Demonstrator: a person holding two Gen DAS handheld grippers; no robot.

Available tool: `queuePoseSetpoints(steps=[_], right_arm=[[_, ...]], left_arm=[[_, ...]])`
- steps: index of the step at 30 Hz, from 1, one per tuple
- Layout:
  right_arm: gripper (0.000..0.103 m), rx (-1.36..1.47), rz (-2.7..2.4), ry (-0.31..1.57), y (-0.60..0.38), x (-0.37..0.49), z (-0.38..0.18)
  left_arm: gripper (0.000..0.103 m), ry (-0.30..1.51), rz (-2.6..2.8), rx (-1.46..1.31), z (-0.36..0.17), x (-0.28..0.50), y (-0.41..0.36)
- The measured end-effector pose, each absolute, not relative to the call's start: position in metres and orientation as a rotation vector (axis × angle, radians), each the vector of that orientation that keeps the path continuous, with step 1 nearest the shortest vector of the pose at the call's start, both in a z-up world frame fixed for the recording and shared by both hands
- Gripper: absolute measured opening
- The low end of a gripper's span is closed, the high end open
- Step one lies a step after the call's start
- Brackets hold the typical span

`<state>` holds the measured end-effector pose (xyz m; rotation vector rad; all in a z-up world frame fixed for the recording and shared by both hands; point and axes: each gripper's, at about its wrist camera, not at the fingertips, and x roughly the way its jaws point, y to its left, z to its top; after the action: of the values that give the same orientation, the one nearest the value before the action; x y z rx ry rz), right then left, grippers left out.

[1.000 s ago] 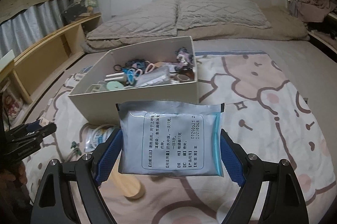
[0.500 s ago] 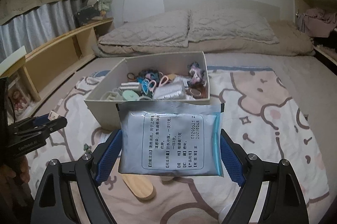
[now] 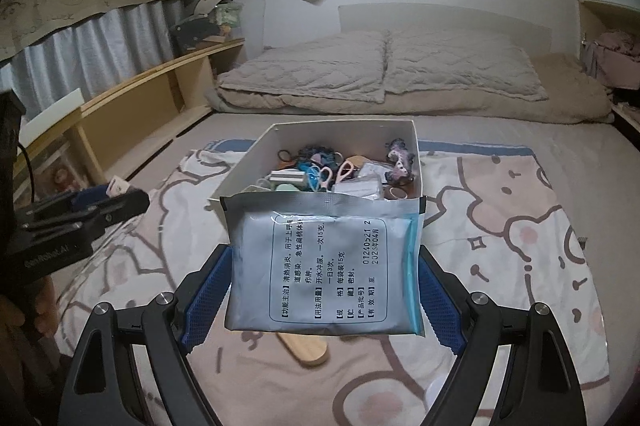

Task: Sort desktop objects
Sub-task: 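Lift the white-and-gold box with the left gripper while the right gripper carries the sachet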

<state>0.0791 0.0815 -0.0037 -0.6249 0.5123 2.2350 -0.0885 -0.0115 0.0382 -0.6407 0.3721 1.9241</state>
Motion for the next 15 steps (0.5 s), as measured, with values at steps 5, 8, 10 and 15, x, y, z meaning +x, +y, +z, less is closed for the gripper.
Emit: queuePoseSetpoints(steps=[5, 8, 10, 15], right_arm=[[0.088, -0.643, 2.23, 0.49, 0.068, 0.087, 0.016], [0.088, -0.644, 2.229, 0.474, 0.06, 0.092, 0.029], [0.088, -0.643, 2.232, 0.475, 0.058, 0.094, 0.037], [0.088, -0.649, 2.238, 0.47, 0.056, 0.095, 0.05]], left_arm=[[0.056, 0.4, 1.913, -0.59, 0.067, -0.067, -0.022], [0.056, 0.398, 1.893, -0.582, 0.081, -0.061, -0.025], [0.056, 0.398, 1.882, -0.589, 0.09, -0.06, -0.025], [0.056, 0.421, 1.875, -0.58, 0.114, -0.059, -0.022]])
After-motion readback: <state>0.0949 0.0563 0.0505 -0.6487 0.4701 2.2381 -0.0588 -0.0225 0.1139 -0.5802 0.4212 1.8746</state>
